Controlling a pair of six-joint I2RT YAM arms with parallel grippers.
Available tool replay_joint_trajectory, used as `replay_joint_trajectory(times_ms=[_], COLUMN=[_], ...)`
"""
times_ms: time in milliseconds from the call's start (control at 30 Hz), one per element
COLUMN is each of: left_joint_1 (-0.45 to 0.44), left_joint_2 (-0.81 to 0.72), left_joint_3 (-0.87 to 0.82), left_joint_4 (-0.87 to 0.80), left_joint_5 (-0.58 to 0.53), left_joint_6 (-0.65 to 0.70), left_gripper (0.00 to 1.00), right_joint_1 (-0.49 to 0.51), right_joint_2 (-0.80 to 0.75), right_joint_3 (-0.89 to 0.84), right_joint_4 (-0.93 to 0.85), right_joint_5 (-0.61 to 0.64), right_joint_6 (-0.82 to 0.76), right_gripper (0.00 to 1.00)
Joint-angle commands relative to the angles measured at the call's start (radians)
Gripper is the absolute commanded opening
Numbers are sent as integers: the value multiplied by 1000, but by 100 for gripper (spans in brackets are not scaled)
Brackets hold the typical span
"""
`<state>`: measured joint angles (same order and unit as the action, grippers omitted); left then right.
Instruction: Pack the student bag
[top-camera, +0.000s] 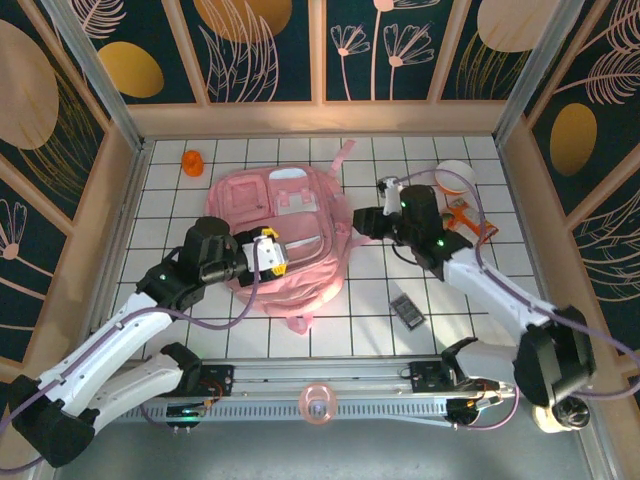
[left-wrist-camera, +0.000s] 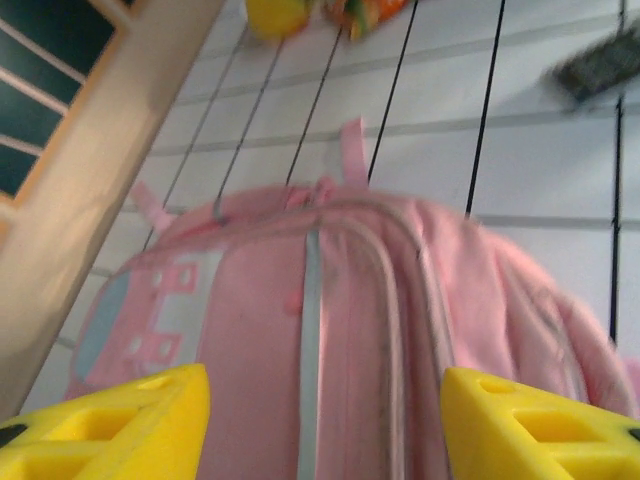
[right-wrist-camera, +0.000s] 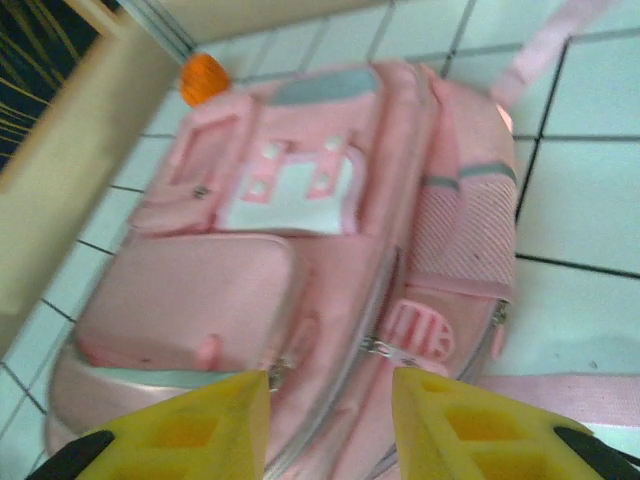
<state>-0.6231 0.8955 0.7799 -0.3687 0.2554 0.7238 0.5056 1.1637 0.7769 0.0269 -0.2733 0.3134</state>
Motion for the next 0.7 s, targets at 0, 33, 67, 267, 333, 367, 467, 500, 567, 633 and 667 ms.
replay_joint_trajectory(times_ms=[0, 33, 67, 267, 333, 367, 467, 500, 567, 633, 667], left_joint_1=[-3, -3, -3, -4, -3, -3, -3, -3, -3, -4, -3], left_joint_2=[25, 35, 46, 142, 173, 188, 221, 228, 244, 252, 255], left_joint_3=[-13, -22, -32, -73, -84, -92, -116, -124, -132, -139, -144], left_joint_4=[-122, -107, -83, 35, 63, 80, 138, 160, 197, 231, 249], left_joint_5=[-151, -157, -157, -67, -38, -32, -61, -78, -105, -119, -125], left_joint_6=[105, 111, 109, 82, 74, 70, 55, 50, 42, 30, 23], left_gripper=[63, 63, 64, 67, 68, 68, 69, 69, 67, 63, 59], right_joint_1=[11, 11, 12, 25, 36, 36, 56, 57, 60, 62, 66], right_joint_2=[-89, -118, -142, -189, -191, -190, -187, -186, -184, -183, -182], right_joint_3=[-137, -172, -204, -276, -280, -279, -275, -275, -277, -280, -282], right_joint_4=[165, 213, 250, 315, 321, 323, 323, 326, 340, 351, 356], right_joint_5=[15, 14, 14, -5, -3, -2, -3, -3, -4, -6, -7], right_joint_6=[5, 11, 19, 23, 5, -3, -20, -23, -26, -28, -30], right_gripper=[38, 38, 38, 40, 40, 40, 40, 41, 41, 41, 41])
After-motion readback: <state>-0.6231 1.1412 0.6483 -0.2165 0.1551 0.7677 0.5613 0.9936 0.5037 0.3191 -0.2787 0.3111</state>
